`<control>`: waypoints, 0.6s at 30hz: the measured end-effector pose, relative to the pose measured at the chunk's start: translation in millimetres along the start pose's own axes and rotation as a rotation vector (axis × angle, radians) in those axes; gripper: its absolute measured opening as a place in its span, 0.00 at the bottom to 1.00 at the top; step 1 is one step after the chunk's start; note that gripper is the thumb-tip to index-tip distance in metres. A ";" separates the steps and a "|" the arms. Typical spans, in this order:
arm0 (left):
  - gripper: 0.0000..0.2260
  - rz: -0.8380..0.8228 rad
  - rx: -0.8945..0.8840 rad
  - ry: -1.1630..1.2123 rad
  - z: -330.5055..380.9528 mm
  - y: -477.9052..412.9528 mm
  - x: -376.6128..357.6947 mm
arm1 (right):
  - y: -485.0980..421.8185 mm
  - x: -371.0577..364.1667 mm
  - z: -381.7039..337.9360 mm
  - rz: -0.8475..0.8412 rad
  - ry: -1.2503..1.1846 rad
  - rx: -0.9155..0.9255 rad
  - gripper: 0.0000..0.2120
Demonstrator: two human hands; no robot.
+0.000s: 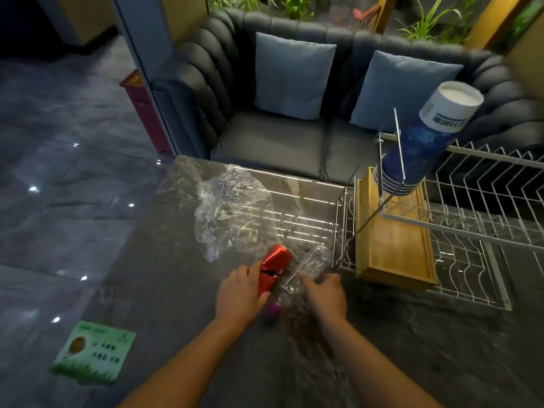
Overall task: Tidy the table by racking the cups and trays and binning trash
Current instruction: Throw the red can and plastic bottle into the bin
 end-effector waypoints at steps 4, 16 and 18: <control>0.30 -0.016 -0.010 0.039 -6.1 -4.8 0.0 | -2.5 -18.8 3.4 0.000 -0.003 -0.068 0.39; 0.25 -0.116 -0.002 0.167 -24.8 0.5 5.7 | 13.1 -22.7 -6.6 0.013 0.073 -0.037 0.22; 0.26 -0.105 0.003 0.192 -30.2 6.7 7.3 | 18.9 -20.3 -2.5 0.014 0.079 -0.004 0.21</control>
Point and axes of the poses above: each hand's wrist, its own y-axis away from the middle knuckle, its own x-axis out of the back of the hand, z = x × y, the point moved 5 cm from there along -y, towards the middle knuckle, and after that the axes turned 12 degrees about x, right-handed, at the moved point
